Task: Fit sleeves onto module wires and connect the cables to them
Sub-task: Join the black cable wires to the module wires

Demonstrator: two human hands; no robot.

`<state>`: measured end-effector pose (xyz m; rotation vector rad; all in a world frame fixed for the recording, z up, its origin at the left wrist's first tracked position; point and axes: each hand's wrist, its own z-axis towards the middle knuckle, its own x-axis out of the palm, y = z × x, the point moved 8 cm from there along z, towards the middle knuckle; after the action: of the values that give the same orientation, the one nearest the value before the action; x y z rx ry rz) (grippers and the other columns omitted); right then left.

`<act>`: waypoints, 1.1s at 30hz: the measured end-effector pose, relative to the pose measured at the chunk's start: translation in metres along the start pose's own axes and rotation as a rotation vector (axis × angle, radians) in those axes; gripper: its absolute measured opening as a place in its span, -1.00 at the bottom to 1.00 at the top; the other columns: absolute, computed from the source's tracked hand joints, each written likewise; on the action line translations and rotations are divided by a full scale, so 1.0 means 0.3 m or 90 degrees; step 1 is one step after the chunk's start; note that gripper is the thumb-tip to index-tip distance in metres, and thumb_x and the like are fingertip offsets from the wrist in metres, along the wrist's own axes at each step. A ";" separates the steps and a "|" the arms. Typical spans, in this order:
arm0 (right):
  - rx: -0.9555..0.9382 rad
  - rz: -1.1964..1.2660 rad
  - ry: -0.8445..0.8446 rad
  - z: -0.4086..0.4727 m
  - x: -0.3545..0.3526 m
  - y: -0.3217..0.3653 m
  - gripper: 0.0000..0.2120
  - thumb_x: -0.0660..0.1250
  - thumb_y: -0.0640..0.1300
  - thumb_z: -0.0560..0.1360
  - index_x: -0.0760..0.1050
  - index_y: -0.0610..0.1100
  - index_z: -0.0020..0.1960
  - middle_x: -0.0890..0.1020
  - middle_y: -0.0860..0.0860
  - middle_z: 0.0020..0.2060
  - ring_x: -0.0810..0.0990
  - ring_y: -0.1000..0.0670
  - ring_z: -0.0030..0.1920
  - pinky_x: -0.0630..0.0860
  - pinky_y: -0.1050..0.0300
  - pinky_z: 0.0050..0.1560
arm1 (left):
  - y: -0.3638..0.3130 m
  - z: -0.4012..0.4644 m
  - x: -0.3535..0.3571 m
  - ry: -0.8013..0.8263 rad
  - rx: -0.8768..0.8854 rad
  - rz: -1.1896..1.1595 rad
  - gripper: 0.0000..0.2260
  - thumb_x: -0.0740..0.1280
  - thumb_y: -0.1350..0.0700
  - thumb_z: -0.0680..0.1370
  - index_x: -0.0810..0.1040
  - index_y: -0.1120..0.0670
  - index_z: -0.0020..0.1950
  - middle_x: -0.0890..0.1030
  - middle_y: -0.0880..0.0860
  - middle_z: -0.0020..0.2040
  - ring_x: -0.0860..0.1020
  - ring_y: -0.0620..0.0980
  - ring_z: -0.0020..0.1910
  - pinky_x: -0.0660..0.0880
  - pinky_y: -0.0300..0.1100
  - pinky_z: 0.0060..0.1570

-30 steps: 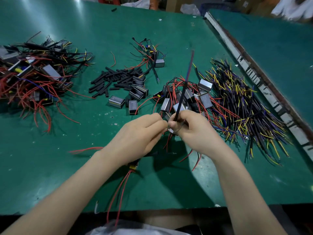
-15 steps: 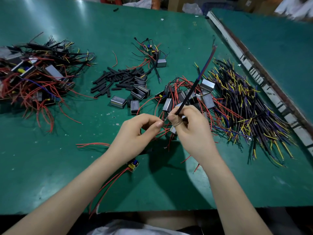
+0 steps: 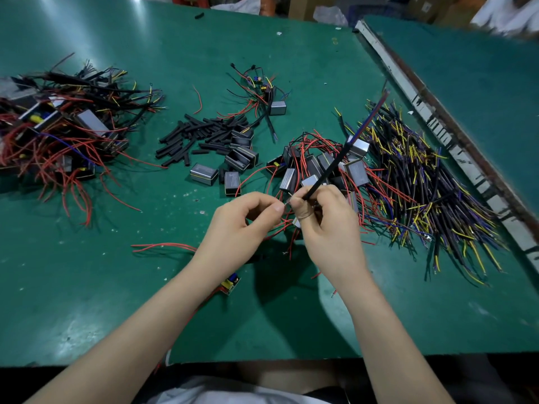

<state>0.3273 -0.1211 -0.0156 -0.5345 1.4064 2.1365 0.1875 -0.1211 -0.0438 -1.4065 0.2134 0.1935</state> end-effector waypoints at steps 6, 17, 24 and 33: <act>0.005 -0.002 -0.039 -0.010 -0.002 -0.004 -0.91 0.33 -0.21 0.55 0.56 -0.22 -0.07 0.49 0.06 -0.14 0.42 0.14 -0.17 0.31 0.37 -0.13 | -0.020 -0.014 -0.012 -0.040 0.026 0.022 -0.94 0.28 -0.02 0.49 0.53 -0.12 -0.07 0.58 -0.12 -0.16 0.51 -0.19 -0.21 0.45 -0.20 -0.10; 0.018 0.004 -0.065 -0.019 -0.004 0.003 -0.89 0.31 -0.19 0.57 0.56 -0.22 -0.04 0.49 0.05 -0.14 0.41 0.15 -0.17 0.30 0.34 -0.14 | -0.137 -0.084 -0.029 -0.203 0.317 0.425 -0.83 0.32 0.00 0.54 0.67 0.03 -0.01 0.56 0.03 -0.09 0.52 0.12 -0.17 0.41 0.04 -0.25; 0.001 0.005 -0.067 -0.023 0.001 0.012 -0.91 0.30 -0.25 0.56 0.56 -0.25 -0.06 0.52 0.01 -0.11 0.39 0.22 -0.17 0.29 0.47 -0.10 | -0.116 -0.073 -0.014 -0.191 0.267 0.361 -0.87 0.39 0.07 0.51 0.67 0.10 -0.04 0.60 0.03 -0.12 0.57 0.11 -0.16 0.47 0.07 -0.23; 0.006 0.047 -0.083 -0.023 -0.013 0.017 -0.91 0.32 -0.24 0.56 0.56 -0.25 -0.08 0.50 0.04 -0.16 0.39 0.22 -0.17 0.29 0.52 -0.09 | -0.039 -0.036 -0.018 -0.059 0.077 0.118 -0.90 0.43 0.11 0.49 0.62 -0.01 -0.02 0.62 -0.21 -0.21 0.55 -0.34 -0.20 0.39 -0.50 -0.14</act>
<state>0.3276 -0.1299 -0.0123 -0.3392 1.3822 2.1795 0.1848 -0.1336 -0.0328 -1.2548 0.2753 0.3917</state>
